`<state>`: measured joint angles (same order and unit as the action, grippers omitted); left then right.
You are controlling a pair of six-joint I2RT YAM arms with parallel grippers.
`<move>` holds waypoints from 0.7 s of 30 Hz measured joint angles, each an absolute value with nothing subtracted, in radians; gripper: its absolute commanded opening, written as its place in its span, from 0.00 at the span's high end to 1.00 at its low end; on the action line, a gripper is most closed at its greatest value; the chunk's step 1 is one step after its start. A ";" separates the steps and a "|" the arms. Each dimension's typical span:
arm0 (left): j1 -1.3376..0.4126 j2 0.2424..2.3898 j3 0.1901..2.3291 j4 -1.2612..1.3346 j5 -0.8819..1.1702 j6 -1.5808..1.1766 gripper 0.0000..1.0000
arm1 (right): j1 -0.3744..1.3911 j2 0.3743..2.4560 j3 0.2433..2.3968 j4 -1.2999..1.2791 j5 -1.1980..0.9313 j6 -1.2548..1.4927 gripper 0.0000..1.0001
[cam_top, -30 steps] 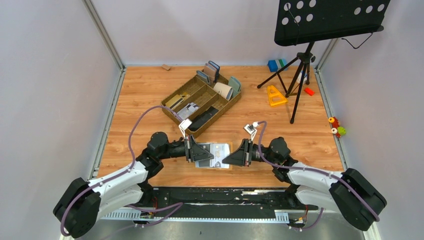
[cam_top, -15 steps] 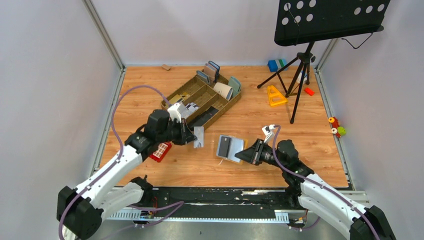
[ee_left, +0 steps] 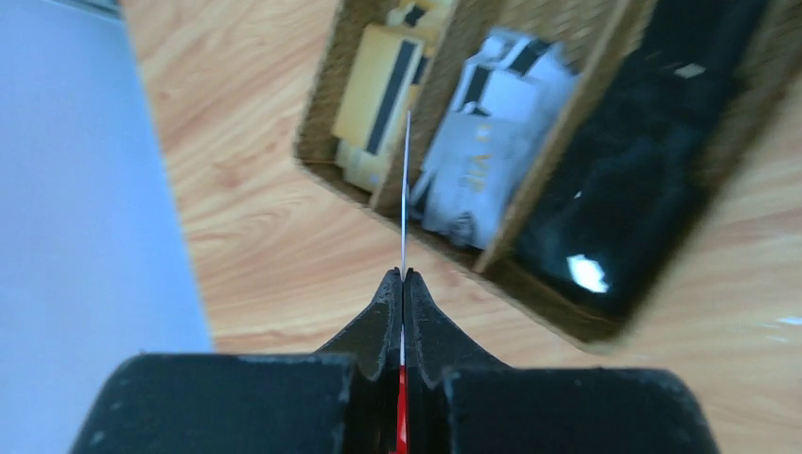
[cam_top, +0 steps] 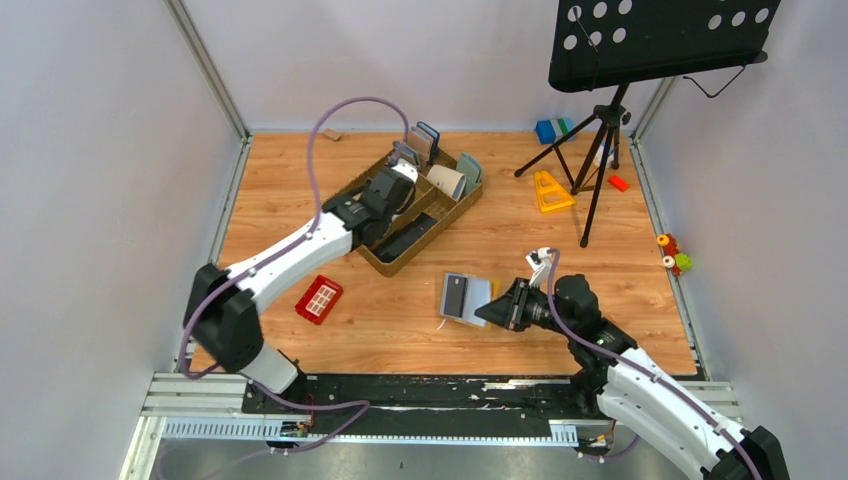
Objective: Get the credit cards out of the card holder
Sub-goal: Place the credit card in the storage box.
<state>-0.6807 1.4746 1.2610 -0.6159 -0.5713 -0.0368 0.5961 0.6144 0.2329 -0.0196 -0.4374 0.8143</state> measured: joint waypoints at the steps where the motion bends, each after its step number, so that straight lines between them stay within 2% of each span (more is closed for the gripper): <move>1: -0.681 1.512 1.271 -0.616 -0.601 -0.002 1.00 | 0.595 0.608 0.235 -0.029 -0.437 0.812 1.00; 7: -0.681 1.723 1.304 -0.604 -0.736 0.202 1.00 | 0.594 0.575 0.236 -0.058 -0.439 0.812 1.00; 14: -0.682 1.863 1.384 -0.571 -0.762 0.294 0.99 | 0.594 0.572 0.236 -0.060 -0.439 0.816 1.00; 18: -0.682 1.882 1.412 -0.565 -0.748 0.300 0.73 | 0.594 0.572 0.236 -0.063 -0.438 0.818 1.00; 21: -0.683 1.887 1.435 -0.579 -0.743 0.292 0.62 | 0.593 0.572 0.236 -0.063 -0.437 0.818 1.00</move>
<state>-0.6827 1.8870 1.4345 -0.5785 -0.7425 0.2916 0.5930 0.5724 0.2359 -0.0628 -0.4374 0.8185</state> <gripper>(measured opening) 0.283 0.066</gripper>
